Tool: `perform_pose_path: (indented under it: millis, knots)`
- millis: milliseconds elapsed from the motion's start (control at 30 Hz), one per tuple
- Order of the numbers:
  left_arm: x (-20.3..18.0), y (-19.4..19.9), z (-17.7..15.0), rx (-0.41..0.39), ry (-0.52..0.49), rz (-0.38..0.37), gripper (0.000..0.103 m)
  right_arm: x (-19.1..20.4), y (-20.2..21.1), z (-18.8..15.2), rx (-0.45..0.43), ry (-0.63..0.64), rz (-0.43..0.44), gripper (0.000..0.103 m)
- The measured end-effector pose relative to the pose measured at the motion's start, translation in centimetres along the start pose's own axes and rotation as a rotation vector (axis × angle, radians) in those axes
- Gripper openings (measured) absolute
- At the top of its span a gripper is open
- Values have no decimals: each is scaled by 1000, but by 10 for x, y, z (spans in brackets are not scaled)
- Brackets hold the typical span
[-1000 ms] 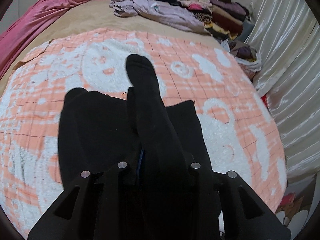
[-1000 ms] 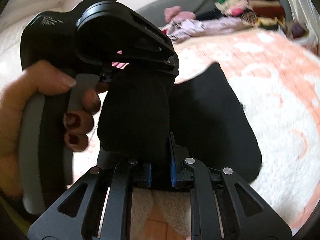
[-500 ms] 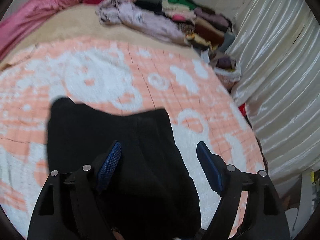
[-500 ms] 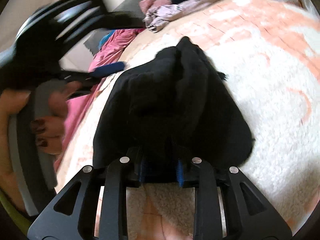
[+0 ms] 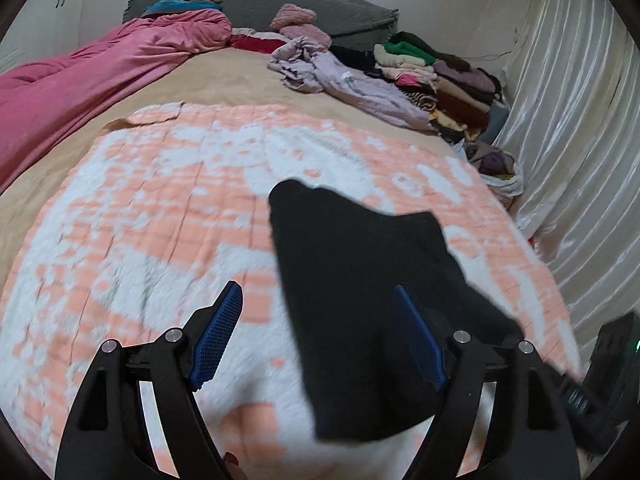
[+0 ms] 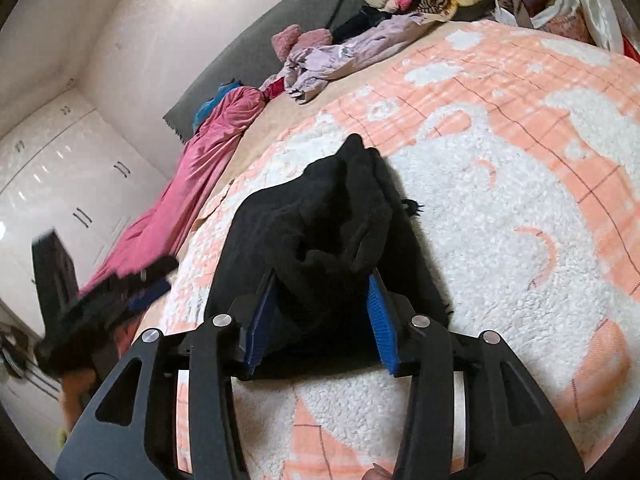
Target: Fold small clothes
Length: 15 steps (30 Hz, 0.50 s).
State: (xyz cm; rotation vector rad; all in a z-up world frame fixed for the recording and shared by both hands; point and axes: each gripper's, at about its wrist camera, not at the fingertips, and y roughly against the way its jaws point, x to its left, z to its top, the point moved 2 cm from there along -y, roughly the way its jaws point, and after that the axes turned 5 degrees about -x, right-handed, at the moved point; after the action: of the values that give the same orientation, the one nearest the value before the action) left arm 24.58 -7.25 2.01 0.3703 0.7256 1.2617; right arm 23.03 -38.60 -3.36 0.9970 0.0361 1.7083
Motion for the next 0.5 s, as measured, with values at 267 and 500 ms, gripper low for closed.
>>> perform_pose_path:
  millis: [267, 500]
  knots:
    - [-12, -11, -13, 27, -59, 6, 77, -2, 22, 13, -71, 38, -24, 39]
    - [-17, -32, -34, 68, -97, 34, 77, -24, 14, 31, -29, 91, -66, 36]
